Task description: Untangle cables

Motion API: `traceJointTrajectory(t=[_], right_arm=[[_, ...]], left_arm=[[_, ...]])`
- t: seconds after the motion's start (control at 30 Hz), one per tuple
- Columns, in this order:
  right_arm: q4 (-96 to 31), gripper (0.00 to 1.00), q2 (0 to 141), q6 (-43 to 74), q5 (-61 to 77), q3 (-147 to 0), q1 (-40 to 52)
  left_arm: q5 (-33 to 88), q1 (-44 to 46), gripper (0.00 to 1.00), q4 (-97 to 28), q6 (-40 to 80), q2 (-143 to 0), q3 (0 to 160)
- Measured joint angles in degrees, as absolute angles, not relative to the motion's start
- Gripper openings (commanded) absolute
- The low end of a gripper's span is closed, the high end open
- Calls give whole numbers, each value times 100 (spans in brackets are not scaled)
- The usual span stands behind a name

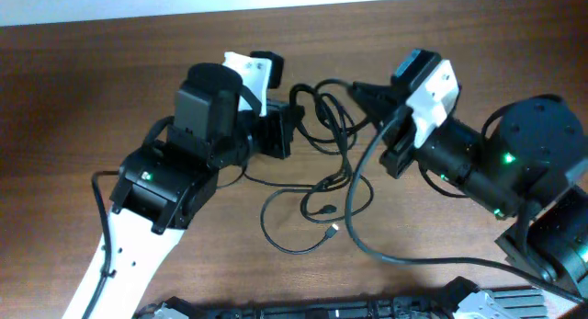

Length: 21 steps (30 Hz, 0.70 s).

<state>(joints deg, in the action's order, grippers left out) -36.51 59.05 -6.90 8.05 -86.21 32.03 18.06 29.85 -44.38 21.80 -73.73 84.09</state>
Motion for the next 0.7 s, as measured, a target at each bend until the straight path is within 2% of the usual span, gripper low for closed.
traceJointTrajectory(t=[0.1,0.33,0.7], right_arm=[[-4477,4,5902,-443,-132,-8646,3203],[-5841,4,5907,54,-1273,-8674,3210],[-6449,4,6469,432,-1612,-8713,3232]], left_arm=[[1767,2965,0,-4368,1817,-7384,8409],[1850,2888,0,-3636,1837,-7310,8379],[1997,2919,0,-3059,1994,-6810,8335]])
